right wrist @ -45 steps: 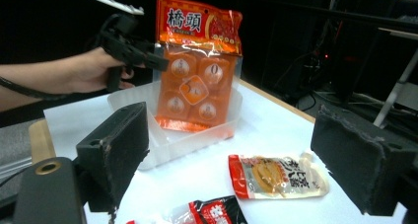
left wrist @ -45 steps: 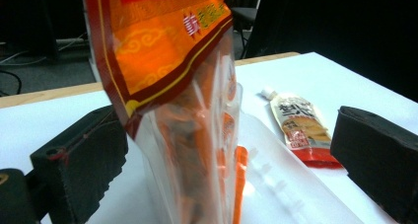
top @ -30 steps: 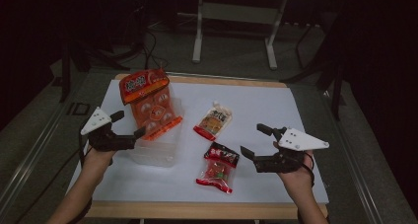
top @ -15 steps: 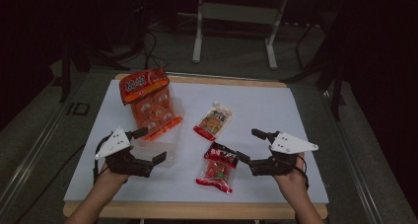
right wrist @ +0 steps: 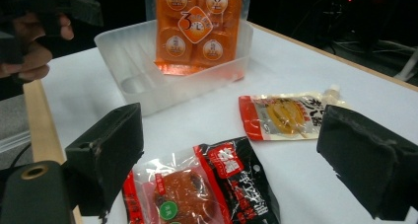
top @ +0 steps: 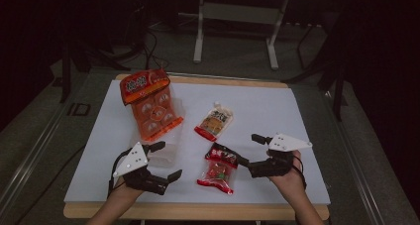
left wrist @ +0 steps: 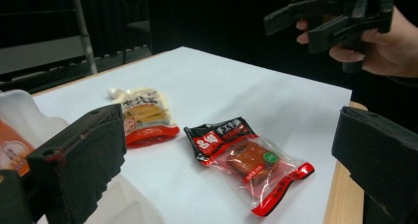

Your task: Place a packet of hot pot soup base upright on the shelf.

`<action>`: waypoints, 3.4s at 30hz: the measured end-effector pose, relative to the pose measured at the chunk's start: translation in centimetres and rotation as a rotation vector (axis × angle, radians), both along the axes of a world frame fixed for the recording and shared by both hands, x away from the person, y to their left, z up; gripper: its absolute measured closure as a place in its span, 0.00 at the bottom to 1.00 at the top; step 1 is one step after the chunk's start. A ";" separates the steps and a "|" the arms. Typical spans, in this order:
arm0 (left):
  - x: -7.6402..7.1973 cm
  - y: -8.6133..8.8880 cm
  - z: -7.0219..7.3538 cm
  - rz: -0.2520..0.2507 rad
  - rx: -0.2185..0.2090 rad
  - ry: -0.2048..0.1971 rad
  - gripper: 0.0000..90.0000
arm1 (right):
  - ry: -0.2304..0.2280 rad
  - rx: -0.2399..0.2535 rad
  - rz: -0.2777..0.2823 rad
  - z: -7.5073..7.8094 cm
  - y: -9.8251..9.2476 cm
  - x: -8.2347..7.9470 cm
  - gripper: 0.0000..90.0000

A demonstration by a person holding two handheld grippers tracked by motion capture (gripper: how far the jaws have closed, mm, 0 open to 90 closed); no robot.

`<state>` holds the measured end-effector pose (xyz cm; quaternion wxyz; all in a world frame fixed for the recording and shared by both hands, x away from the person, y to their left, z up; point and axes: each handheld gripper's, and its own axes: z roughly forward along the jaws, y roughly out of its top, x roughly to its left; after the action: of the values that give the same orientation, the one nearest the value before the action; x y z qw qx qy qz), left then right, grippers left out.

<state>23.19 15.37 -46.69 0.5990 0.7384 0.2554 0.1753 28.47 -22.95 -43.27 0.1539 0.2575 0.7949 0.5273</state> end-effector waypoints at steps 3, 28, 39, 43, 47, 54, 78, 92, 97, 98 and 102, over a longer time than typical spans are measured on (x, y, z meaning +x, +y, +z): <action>-0.2 -0.4 -0.5 -0.005 0.006 0.006 0.01 | 0.014 0.004 -0.002 -0.5 0.0 0.4 0.12; -1.7 -1.7 -3.0 -0.012 0.032 0.025 0.01 | 0.204 -0.157 -0.051 -7.9 1.5 5.0 0.32; -1.5 -1.7 -2.9 -0.003 0.008 0.021 0.01 | 0.235 -0.242 -0.083 -10.1 2.1 5.7 0.32; -1.3 -1.8 -3.0 -0.005 0.009 0.027 0.01 | 0.231 -0.272 -0.083 -10.8 2.5 5.9 0.28; -1.3 -2.0 -3.2 -0.018 0.014 0.032 0.01 | 0.217 -0.276 -0.078 -10.9 2.7 5.8 0.25; -1.3 -2.2 -3.3 -0.026 0.027 0.031 0.01 | 0.189 -0.307 -0.043 -10.6 3.4 5.2 0.42; -1.3 -2.0 -3.0 -0.024 0.028 0.014 0.02 | 0.246 -0.216 0.038 -6.7 4.2 4.1 1.00; -1.3 -2.2 -2.0 -0.095 0.038 0.105 0.02 | 0.143 -0.104 0.119 -2.6 3.4 1.8 1.00; -1.6 -2.3 -1.2 -0.094 0.037 0.068 0.02 | 0.088 -0.099 0.137 -1.2 3.2 0.8 1.00; -1.6 -2.3 -1.2 -0.094 0.037 0.068 0.02 | 0.088 -0.099 0.137 -1.2 3.2 0.8 1.00; -1.4 -2.1 -0.4 -0.113 0.034 0.046 0.02 | 0.078 -0.070 0.151 -0.4 2.9 0.3 1.00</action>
<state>21.79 13.28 -47.11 0.5891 0.7657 0.2241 0.1283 28.77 -20.10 -43.63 0.0917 0.2117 0.8352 0.4992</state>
